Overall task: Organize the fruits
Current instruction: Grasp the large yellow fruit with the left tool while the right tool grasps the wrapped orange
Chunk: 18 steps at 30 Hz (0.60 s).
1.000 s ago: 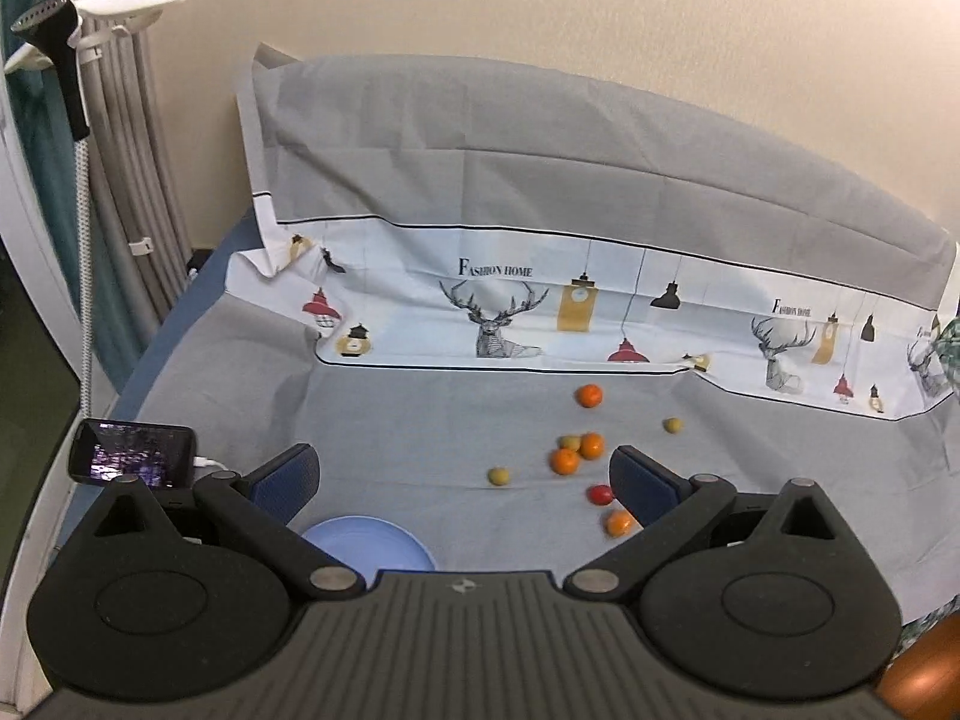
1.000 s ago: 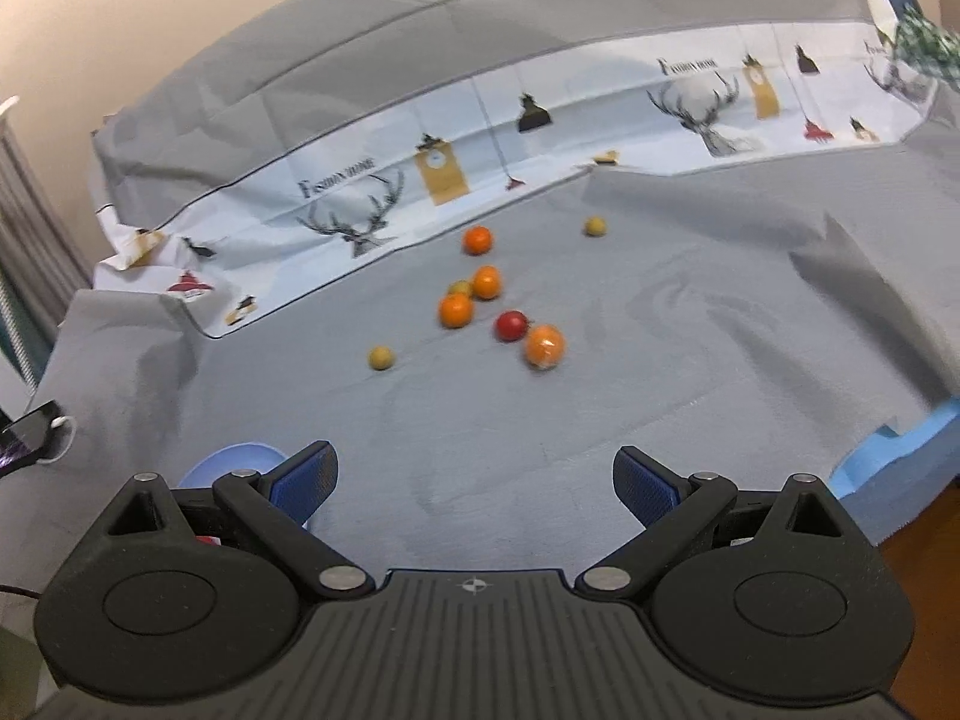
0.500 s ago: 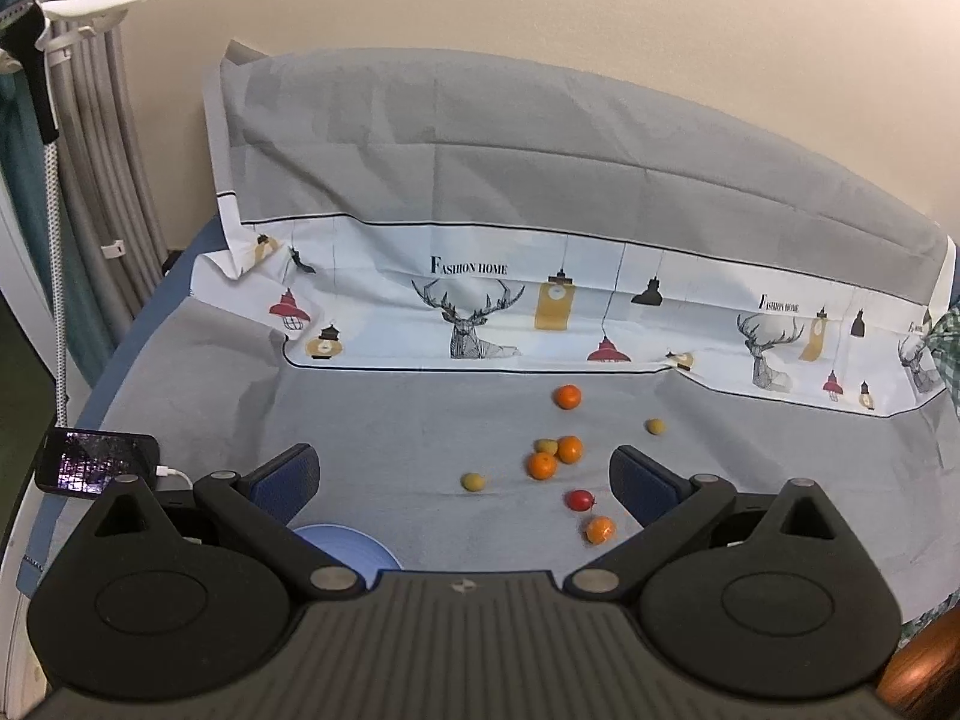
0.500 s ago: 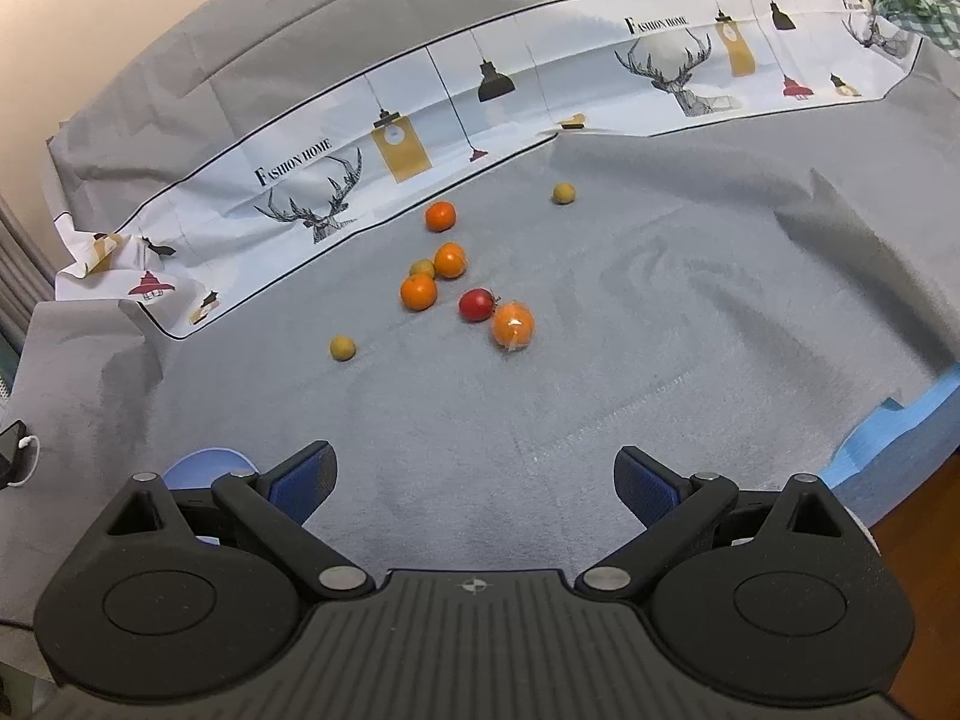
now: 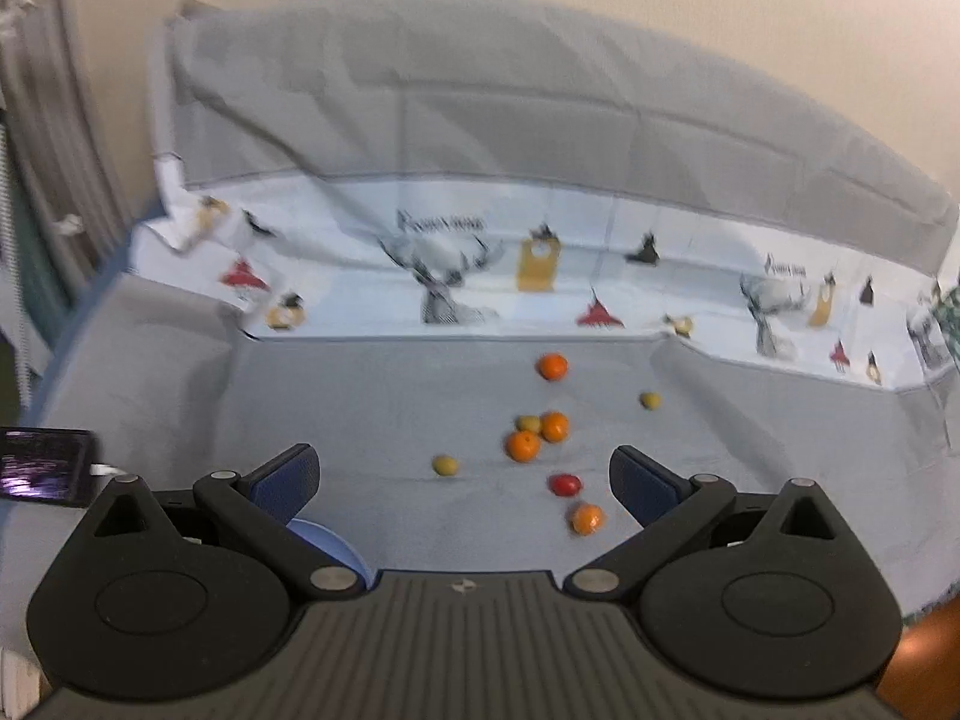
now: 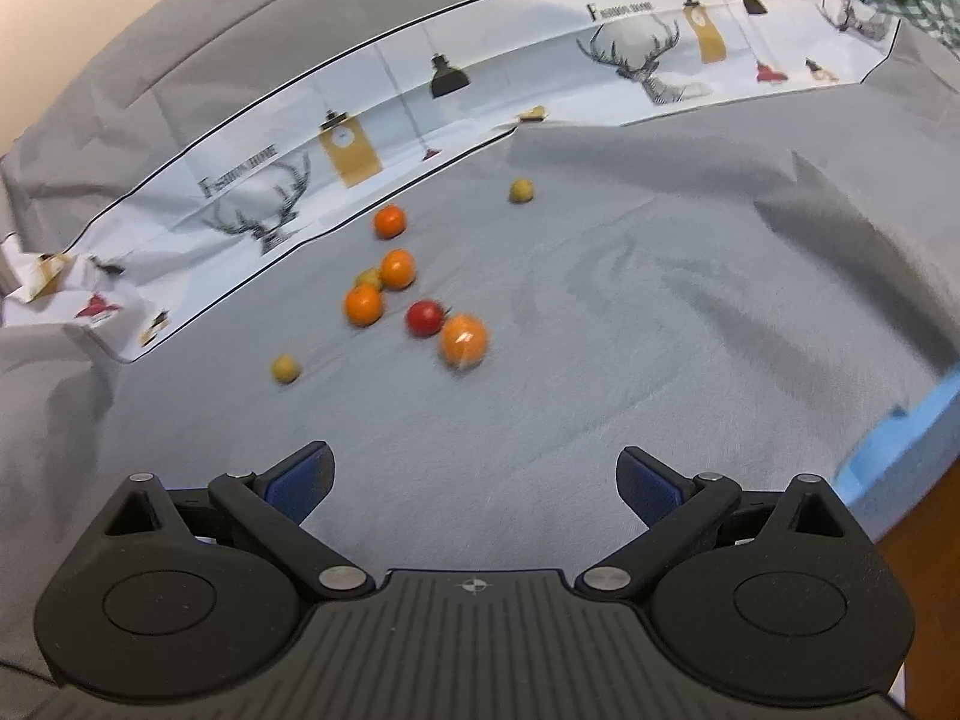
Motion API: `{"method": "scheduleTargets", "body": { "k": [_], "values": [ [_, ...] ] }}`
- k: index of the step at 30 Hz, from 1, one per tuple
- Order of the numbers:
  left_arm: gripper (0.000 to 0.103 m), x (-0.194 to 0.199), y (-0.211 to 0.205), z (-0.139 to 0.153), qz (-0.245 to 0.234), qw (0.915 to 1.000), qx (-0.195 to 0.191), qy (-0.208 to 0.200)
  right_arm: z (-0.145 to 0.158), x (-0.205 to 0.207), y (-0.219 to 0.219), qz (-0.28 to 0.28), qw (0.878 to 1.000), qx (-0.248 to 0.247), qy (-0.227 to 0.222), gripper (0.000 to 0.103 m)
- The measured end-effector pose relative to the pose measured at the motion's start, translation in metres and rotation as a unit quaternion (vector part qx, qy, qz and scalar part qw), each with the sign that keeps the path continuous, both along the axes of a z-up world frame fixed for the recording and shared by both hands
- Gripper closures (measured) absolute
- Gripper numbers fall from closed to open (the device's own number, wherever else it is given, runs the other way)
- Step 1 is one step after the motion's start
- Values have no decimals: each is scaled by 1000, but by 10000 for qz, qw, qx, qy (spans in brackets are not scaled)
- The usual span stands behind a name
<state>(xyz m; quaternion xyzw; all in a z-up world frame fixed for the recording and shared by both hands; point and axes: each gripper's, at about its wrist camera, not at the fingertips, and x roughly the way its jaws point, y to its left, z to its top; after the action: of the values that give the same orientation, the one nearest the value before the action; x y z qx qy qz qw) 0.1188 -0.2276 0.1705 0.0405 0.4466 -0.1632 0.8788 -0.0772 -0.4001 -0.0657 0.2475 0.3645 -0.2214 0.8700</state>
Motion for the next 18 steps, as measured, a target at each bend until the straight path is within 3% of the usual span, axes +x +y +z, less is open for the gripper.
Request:
{"method": "scheduleTargets", "body": {
  "k": [4, 10, 13, 18],
  "values": [
    [0, 33, -21, -63, -264, 9985, 479, 20, -25, 30, -17, -154, 9996, -182, -116, 3],
    [0, 94, -51, -200, -628, 9872, 1417, 374, -72, 91, -32, 79, 9985, -520, -131, 2],
    [0, 117, -55, -254, -764, 9869, 1292, 591, -93, 115, -30, 317, 9974, -639, -53, 2],
    [0, 146, -72, -315, -1210, 9835, 1214, 586, -124, 135, -29, 572, 9941, -905, 168, 1]
  ]
}}
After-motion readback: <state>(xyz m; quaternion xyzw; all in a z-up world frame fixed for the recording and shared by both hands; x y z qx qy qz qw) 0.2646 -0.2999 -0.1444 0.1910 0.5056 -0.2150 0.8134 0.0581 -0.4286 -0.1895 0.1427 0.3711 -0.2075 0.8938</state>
